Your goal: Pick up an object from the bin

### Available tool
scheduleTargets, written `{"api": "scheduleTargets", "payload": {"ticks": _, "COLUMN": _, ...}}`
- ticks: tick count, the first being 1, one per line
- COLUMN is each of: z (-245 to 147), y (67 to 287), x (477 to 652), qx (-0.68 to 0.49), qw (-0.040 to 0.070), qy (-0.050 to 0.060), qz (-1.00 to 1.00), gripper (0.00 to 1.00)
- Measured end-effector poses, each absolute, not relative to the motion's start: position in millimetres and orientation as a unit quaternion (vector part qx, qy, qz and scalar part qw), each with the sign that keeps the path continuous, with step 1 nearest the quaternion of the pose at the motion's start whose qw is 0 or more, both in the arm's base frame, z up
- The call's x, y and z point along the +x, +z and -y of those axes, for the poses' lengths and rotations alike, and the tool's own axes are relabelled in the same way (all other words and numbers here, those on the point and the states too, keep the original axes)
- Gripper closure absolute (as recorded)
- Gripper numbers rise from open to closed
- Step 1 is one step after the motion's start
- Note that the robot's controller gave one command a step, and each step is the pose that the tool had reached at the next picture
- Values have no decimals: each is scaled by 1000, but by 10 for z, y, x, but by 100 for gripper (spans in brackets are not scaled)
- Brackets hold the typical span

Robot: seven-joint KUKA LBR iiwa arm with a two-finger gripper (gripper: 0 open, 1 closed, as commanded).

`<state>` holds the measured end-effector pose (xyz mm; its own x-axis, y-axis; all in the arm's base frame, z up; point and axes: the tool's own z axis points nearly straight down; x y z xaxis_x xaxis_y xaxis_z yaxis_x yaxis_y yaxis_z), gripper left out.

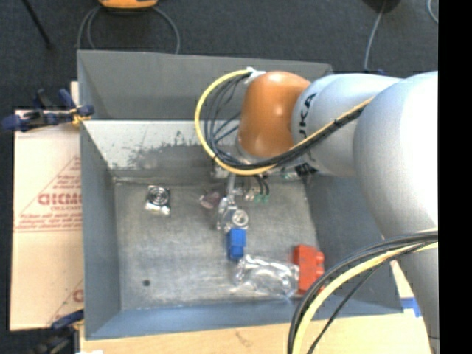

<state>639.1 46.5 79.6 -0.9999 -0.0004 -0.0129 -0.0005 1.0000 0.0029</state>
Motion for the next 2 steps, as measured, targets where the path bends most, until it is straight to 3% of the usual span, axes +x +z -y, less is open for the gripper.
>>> {"api": "scheduleTargets", "payload": {"ticks": 1, "z": -466, "y": 801, "x": 6395, "qx": 0, "qw": 7, "qy": 2, "qz": -1000, "gripper": 100}}
{"api": "scheduleTargets", "payload": {"ticks": 2, "z": -463, "y": 1385, "x": 6425, "qx": 1, "qw": 6, "qy": 1, "qz": -1000, "gripper": 100}}
